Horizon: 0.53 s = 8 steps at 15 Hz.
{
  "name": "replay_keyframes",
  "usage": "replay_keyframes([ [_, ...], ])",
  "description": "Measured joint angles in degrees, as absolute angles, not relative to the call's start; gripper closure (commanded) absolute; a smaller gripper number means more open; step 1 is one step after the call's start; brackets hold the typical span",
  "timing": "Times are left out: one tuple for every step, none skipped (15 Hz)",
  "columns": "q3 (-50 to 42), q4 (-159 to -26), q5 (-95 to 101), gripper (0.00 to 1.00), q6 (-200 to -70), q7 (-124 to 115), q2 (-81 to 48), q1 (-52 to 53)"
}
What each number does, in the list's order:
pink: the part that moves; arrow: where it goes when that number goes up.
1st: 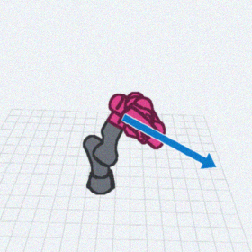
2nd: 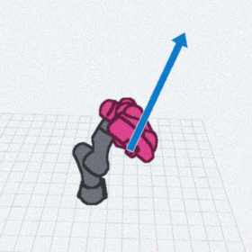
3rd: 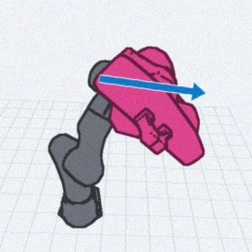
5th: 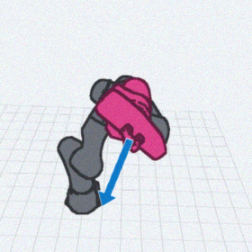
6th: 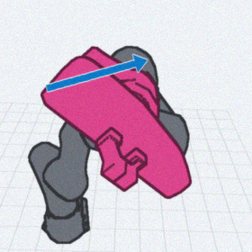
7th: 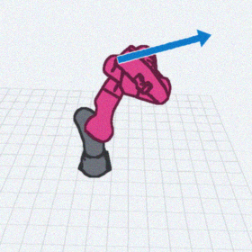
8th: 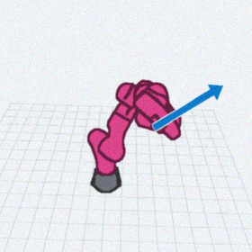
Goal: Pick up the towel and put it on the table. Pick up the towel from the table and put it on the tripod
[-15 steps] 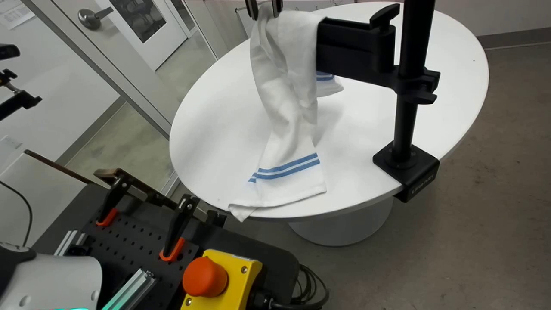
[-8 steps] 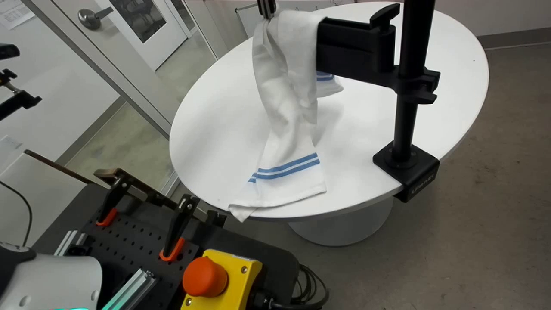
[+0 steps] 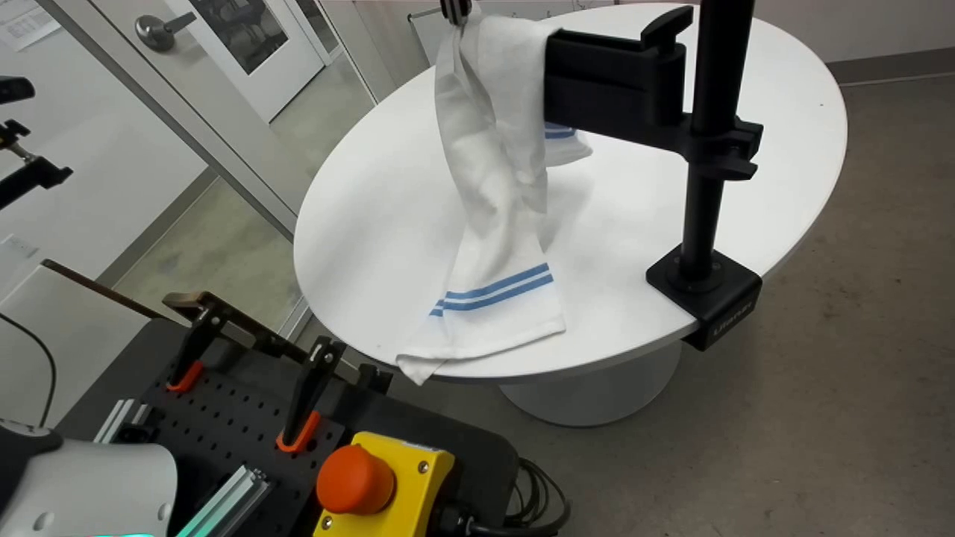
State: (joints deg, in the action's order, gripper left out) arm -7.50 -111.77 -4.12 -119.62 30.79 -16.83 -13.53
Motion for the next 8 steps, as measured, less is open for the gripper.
replay_keyframes([
  [-7.2,-111.8,-5.2,1.00,-119.2,31.3,-16.2,-13.7],
  [-6.9,-111.8,-6.4,1.00,-118.6,31.9,-15.3,-13.9],
  [-6.7,-111.8,-7.7,1.00,-117.8,32.8,-14.3,-14.0],
  [-6.6,-111.9,-8.9,1.00,-116.9,33.8,-13.1,-14.1],
  [-6.6,-112.0,-10.1,1.00,-115.8,34.8,-11.8,-14.1],
  [-6.6,-112.1,-11.1,1.00,-114.7,35.9,-10.6,-14.2],
  [-6.6,-112.3,-12.0,1.00,-113.7,36.9,-9.3,-14.2],
  [-6.6,-112.4,-12.8,1.00,-112.5,38.0,-8.1,-14.2],
])
